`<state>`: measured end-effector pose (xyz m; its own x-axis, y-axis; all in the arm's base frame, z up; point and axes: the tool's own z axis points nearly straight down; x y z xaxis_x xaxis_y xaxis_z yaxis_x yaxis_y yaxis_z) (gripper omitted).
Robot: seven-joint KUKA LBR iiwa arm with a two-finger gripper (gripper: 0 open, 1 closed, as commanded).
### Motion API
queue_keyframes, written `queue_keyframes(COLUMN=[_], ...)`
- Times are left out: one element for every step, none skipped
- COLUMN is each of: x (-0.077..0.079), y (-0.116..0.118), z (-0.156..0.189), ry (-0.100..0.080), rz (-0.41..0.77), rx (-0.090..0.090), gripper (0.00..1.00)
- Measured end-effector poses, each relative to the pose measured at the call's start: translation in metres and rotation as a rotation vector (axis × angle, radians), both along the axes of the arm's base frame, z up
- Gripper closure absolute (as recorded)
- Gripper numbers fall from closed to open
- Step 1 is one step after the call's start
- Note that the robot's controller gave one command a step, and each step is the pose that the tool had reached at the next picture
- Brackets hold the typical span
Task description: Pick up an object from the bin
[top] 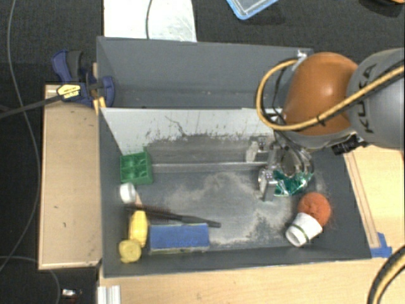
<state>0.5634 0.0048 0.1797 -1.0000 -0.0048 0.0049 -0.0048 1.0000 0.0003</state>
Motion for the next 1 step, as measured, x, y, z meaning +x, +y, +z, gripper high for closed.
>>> queue_keyframes(x=[0.0015], y=[0.0000], z=[0.0048], ry=[-0.008], rz=[0.000], rx=[0.000], gripper=[0.00])
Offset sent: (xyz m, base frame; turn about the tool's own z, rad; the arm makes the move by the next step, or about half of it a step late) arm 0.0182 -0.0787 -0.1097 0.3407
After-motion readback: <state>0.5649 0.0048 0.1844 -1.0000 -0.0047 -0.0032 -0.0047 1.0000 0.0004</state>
